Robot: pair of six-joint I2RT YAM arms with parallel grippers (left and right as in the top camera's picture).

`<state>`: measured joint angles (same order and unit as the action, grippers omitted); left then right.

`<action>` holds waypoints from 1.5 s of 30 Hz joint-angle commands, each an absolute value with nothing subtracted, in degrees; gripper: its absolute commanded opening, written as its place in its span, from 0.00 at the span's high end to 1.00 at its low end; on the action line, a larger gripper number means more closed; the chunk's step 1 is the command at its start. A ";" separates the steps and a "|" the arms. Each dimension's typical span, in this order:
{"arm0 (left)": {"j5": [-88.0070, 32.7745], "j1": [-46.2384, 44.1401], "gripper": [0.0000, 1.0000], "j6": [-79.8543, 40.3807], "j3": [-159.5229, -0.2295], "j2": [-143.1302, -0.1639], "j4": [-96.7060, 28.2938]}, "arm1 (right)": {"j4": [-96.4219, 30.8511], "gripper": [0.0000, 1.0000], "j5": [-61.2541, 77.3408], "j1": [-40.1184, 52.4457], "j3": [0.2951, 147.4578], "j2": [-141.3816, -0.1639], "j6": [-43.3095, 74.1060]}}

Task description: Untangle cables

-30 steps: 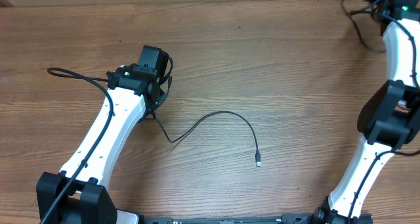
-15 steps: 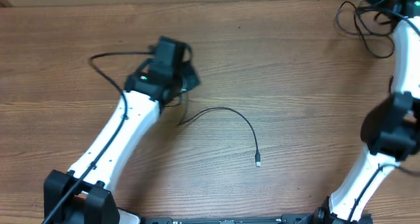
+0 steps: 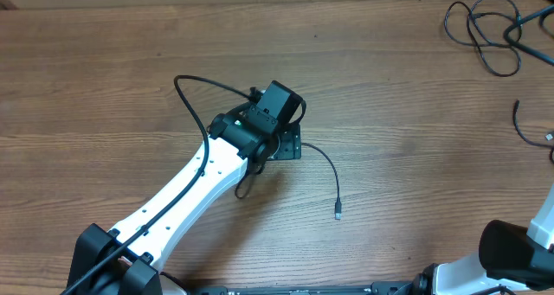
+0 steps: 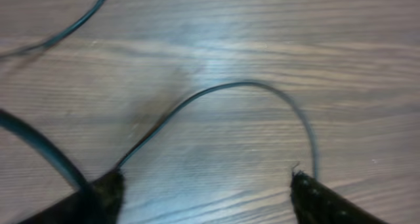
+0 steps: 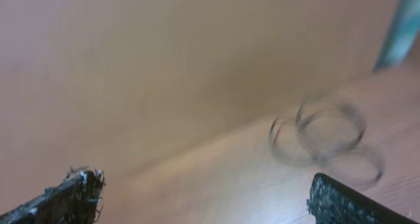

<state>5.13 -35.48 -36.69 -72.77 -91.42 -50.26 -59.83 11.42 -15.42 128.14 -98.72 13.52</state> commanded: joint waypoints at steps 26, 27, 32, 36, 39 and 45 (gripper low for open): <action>-2.09 -28.23 0.01 -18.94 -104.31 -91.07 -60.16 | -91.46 0.00 15.46 -6.48 128.07 -101.43 17.67; 0.91 -27.33 0.00 -20.82 -107.13 -91.07 -63.37 | -91.79 0.00 15.75 -6.39 127.79 -101.43 17.76; 18.33 -22.11 0.00 -38.68 -115.50 -90.43 -84.75 | -93.32 0.00 20.64 -4.64 124.03 -101.67 17.23; 19.25 -15.68 0.00 -45.76 -116.66 -86.65 -94.78 | -90.70 0.00 24.32 0.91 115.98 -101.71 13.08; 17.98 -11.09 0.01 -46.96 -116.66 -82.56 -96.44 | -84.20 0.00 27.83 7.35 107.63 -101.71 11.46; 17.91 -3.66 0.00 -46.24 -116.64 -73.45 -96.79 | -65.45 0.00 33.76 22.76 91.59 -101.71 11.51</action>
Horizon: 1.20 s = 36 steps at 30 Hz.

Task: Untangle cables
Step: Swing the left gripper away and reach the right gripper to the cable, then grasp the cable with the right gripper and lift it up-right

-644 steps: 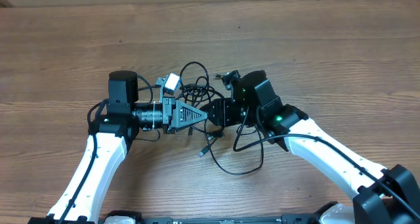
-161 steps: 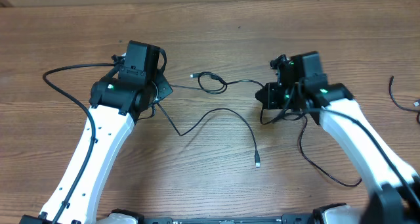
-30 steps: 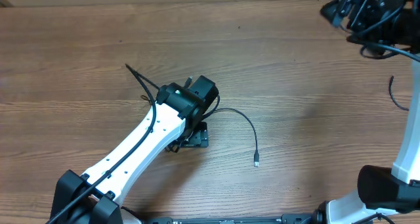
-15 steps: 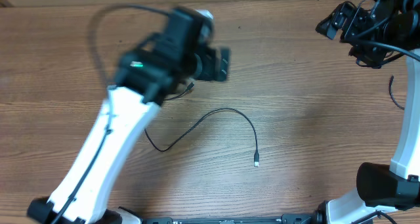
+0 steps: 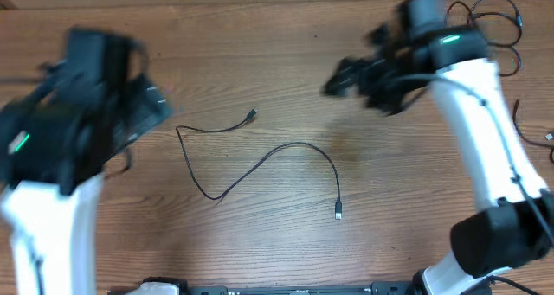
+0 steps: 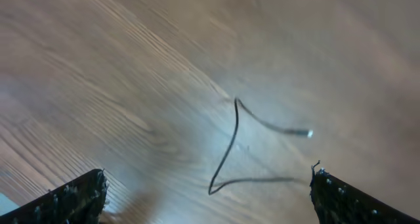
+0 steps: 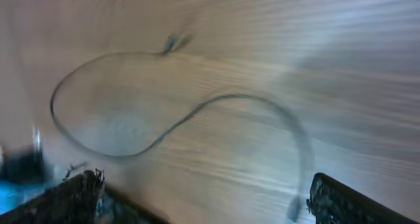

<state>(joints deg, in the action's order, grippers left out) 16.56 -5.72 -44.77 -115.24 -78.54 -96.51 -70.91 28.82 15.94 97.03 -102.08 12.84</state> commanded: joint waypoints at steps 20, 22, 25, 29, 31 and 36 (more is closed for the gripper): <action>18.20 -3.05 0.00 -41.91 -116.62 -65.93 -96.79 | -12.43 0.00 10.28 59.94 70.43 -106.15 18.26; 18.17 -3.05 0.00 -41.91 -116.62 -65.93 -96.79 | -9.43 0.03 7.86 60.45 70.43 -107.68 18.26; 18.17 -3.05 0.00 -41.95 -116.62 -65.93 -96.79 | -6.28 0.17 3.90 60.12 70.43 -110.78 18.26; 18.17 -3.05 0.00 -41.95 -116.62 -65.98 -96.79 | -6.33 0.50 3.55 59.59 70.43 -112.07 18.24; 18.17 -3.05 0.00 -41.98 -116.62 -65.98 -96.79 | -6.44 0.69 3.49 59.37 70.48 -111.90 18.24; 18.17 -3.05 0.00 -41.98 -116.62 -65.98 -96.77 | -9.39 0.96 3.22 57.10 70.61 -109.19 17.61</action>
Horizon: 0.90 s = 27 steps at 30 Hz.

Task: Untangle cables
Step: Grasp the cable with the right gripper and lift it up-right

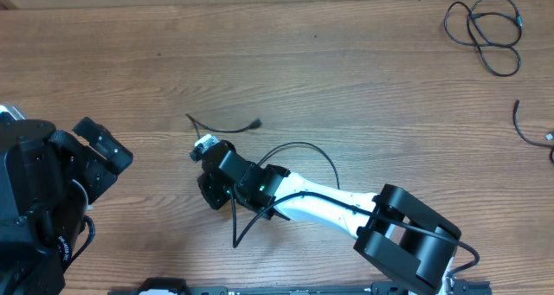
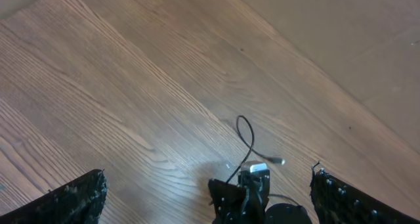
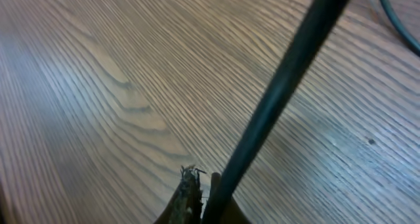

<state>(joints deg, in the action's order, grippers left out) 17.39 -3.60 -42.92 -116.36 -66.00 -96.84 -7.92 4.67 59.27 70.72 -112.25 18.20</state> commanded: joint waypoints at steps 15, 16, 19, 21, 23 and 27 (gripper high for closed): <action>18.17 -3.05 0.00 -41.98 -116.62 -65.98 -96.77 | -30.83 0.96 -14.50 26.81 70.85 -82.00 4.16; 18.17 -3.05 0.00 -41.98 -116.62 -65.98 -96.79 | -31.00 0.96 -15.27 24.75 70.85 -79.96 4.16; 18.17 -3.05 0.00 -41.98 -116.62 -65.98 -96.79 | -30.79 0.96 -16.95 17.93 70.85 -74.35 4.16; 18.17 -3.05 0.01 -41.98 -116.62 -65.98 -96.77 | -30.76 0.96 -16.91 11.00 70.85 -70.39 4.16; 18.17 -3.05 0.00 -41.98 -116.62 -65.98 -96.79 | -31.18 0.96 -16.91 6.72 70.85 -69.23 4.12; 18.17 -3.05 0.00 -41.98 -116.62 -65.98 -96.77 | -33.32 0.96 -16.88 -0.30 70.76 -70.28 4.14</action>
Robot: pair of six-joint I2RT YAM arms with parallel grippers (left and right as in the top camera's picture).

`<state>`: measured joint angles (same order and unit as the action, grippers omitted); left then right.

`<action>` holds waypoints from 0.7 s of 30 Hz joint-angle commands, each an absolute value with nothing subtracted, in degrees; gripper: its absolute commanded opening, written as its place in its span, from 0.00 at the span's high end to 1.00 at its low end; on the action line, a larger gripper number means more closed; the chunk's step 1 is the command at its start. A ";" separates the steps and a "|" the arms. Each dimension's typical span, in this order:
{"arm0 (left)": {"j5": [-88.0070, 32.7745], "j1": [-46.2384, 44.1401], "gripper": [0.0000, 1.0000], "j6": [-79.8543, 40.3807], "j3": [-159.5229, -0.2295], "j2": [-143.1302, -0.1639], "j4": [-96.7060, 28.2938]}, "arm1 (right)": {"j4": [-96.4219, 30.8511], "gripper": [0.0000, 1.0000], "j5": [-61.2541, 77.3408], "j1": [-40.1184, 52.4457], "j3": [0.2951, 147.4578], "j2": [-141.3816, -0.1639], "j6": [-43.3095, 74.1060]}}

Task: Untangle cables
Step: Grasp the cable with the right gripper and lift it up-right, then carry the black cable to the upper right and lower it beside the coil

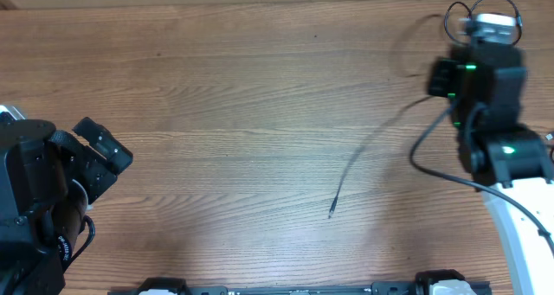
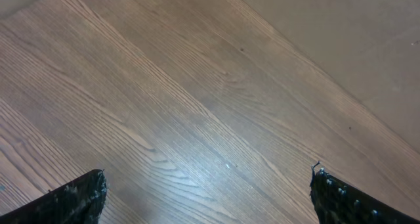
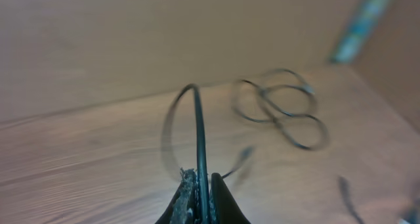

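My right gripper is shut on a thin black cable, which rises from the jaws and arcs over to the left. Overhead, the right arm is at the back right. The held cable trails from it, blurred, down-left to its plug end near the table's middle. A coil of tangled black cables lies just beyond the gripper; overhead, the arm partly hides this coil. My left gripper is open over bare wood at the far left.
The wooden table fills the overhead view. Another black cable piece lies at the right, near the table's right edge. The left arm's base stands at the left front.
My right gripper, shut on the cable left of the table's middle, is now at the back right beside the coil. The cable has gone with it and trails across the middle. The left arm is unmoved.
First my left gripper stood open over the cable at the table's middle. Then it was at the left, and the cable lay loose in a curve. Then my right gripper was shut on its left bend. Now it holds the cable at the back right.
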<state>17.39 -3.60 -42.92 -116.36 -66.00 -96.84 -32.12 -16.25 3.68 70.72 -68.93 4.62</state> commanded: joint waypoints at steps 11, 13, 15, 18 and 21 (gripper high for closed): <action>18.17 -3.05 0.00 -41.98 -116.62 -66.00 -96.79 | -20.32 0.96 -16.91 -11.94 71.26 -77.01 0.23; 18.17 -3.05 0.00 -41.98 -116.62 -65.98 -96.79 | -13.82 0.96 -16.88 -13.50 73.87 -76.99 -0.58; 18.17 -3.05 0.00 -41.98 -116.62 -66.00 -96.79 | -10.72 0.96 -16.71 -14.11 76.31 -76.99 -1.93; 18.17 -3.05 0.00 -41.98 -116.62 -66.00 -96.79 | -5.87 0.96 -15.79 -14.22 80.58 -77.01 -8.95; 18.17 -3.05 0.00 -41.98 -116.62 -66.00 -96.79 | -5.50 0.96 -15.59 -14.22 84.66 -77.01 -13.37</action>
<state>17.39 -3.60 -42.92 -116.36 -66.00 -96.86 -5.72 -16.08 -14.11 79.40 -78.11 -6.20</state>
